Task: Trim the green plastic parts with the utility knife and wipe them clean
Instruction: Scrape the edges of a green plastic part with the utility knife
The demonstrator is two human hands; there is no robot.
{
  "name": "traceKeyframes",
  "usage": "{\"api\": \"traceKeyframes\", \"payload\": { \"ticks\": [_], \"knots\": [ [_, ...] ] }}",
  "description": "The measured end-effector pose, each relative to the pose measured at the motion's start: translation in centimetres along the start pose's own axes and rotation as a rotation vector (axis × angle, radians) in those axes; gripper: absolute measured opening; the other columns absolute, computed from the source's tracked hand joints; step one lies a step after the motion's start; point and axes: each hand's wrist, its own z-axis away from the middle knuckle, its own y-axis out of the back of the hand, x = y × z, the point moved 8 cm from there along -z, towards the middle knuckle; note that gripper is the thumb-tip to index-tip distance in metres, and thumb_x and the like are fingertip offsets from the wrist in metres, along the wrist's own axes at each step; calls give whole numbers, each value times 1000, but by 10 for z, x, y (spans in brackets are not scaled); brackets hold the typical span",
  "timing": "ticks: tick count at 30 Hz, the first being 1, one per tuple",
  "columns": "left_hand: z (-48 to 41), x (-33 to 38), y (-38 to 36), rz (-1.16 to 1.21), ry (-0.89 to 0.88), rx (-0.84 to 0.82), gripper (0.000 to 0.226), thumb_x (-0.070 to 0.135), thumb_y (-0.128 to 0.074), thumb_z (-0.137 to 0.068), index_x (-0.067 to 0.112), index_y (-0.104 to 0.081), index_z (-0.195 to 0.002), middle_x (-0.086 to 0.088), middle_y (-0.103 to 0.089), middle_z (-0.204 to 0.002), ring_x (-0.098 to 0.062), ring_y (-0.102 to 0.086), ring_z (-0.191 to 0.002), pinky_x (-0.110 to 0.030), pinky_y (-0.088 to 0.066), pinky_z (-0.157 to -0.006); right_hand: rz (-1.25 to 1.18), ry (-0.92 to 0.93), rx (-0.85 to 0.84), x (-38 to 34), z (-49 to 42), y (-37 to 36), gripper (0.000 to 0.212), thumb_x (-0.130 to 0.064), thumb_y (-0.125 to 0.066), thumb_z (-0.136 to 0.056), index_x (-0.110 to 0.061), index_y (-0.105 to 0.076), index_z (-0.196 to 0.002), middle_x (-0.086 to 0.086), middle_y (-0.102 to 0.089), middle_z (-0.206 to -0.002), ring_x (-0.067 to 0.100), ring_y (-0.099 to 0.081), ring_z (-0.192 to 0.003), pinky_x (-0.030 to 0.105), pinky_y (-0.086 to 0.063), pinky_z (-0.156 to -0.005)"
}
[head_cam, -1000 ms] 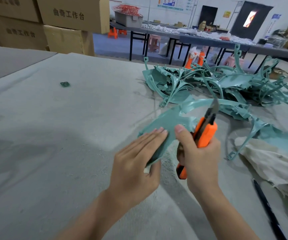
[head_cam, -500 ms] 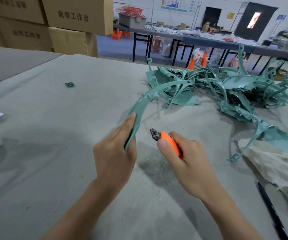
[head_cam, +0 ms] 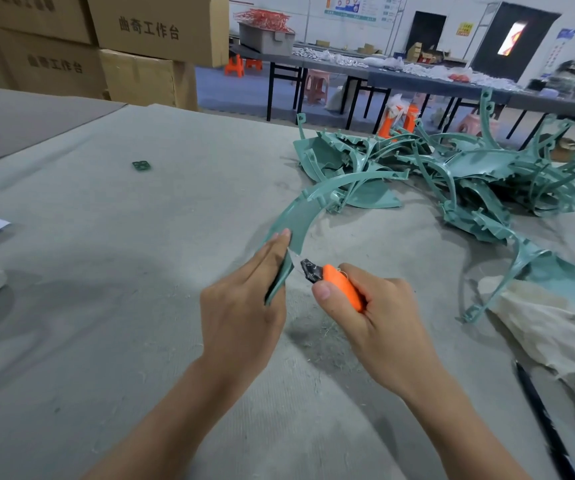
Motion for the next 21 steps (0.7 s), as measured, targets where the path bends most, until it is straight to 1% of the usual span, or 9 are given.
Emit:
{"api": "traceKeyframes", "payload": {
  "ticks": [2,4,7,9,12,15,17,19,21],
  "knots": [
    [0,-1,-1,25,42,-19,40,6,-48,-82,8,-71,-115,-7,-75,-86,-21,-53,-89,-8,-32,-63,-18,12,27,-1,0,3,64,-70,-42,-87,-11,-39,-63,9,-35,-55,21,-34,-47,28,-25,-46],
    [0,0,-1,41,53,-25,40,7,-48,-82,8,-71,-115,-11,-73,-78,-21,-52,-86,-8,-32,-61,-9,13,30,-1,0,4,65,-70,-43,-86,-10,-39,-62,9,-35,-55,21,-34,-47,29,-25,-46],
    [0,2,-1,46,38,-27,40,6,-46,-82,5,-70,-114,-17,-69,-73,-24,-49,-89,-16,-37,-58,-1,2,15,0,-1,1,64,-70,-43,-85,-11,-36,-61,10,-33,-54,16,-30,-46,30,-24,-47],
    [0,1,-2,54,46,-48,40,7,-47,-82,5,-70,-115,-18,-69,-73,-24,-49,-89,-17,-37,-58,-2,-10,12,1,-1,0,65,-71,-43,-85,-11,-35,-60,9,-32,-53,14,-29,-47,30,-24,-47],
    [1,-2,-4,66,79,-86,40,9,-48,-83,8,-69,-117,-11,-73,-80,-19,-53,-85,-9,-32,-59,54,-22,30,0,-1,3,62,-72,-42,-84,-16,-33,-60,0,-27,-49,17,-30,-45,36,-27,-46],
    [2,-1,-5,70,64,-99,38,4,-54,-83,8,-69,-118,-5,-75,-94,-14,-58,-88,-6,-37,-65,197,2,90,-5,-1,10,56,-72,-39,-85,-22,-30,-61,-7,-24,-47,22,-34,-43,37,-29,-43],
    [5,1,-7,73,61,-118,40,-3,-61,-79,7,-69,-117,-7,-75,-88,-17,-55,-88,-2,-35,-65,215,-5,121,-5,-2,14,58,-72,-39,-86,-20,-31,-60,-6,-23,-46,20,-32,-42,35,-26,-43],
    [6,2,-9,82,84,-141,38,-4,-64,-79,7,-71,-114,-12,-72,-79,-19,-51,-84,5,-27,-62,159,-21,115,0,-2,14,62,-72,-40,-85,-16,-34,-59,-4,-25,-46,18,-30,-42,36,-26,-44],
    [6,2,-9,93,93,-133,34,-3,-64,-80,6,-72,-111,-15,-70,-76,-20,-50,-85,8,-25,-64,83,-30,80,5,-2,10,65,-72,-41,-85,-13,-36,-58,1,-27,-47,17,-29,-43,36,-26,-45]
  ]
}}
